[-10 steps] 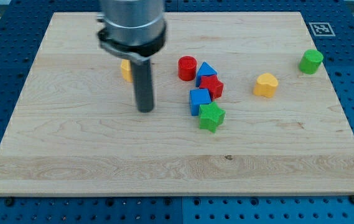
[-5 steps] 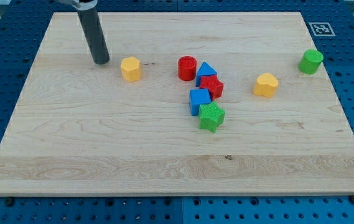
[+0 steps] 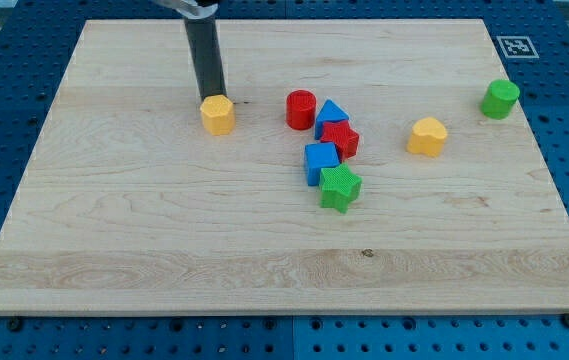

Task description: Move the yellow hexagon left to the blue cube

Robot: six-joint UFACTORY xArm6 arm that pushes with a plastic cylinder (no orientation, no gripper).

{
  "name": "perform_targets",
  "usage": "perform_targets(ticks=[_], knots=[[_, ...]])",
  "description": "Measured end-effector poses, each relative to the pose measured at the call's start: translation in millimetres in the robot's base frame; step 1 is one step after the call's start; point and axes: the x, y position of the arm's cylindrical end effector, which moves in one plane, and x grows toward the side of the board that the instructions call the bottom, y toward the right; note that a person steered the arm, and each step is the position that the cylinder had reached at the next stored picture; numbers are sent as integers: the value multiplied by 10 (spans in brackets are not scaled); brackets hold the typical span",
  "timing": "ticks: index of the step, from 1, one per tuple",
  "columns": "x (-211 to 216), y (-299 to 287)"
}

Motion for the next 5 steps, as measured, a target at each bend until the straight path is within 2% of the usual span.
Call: perform_targets(ticks=[2,5], knots=[[458,2],[659,-56]])
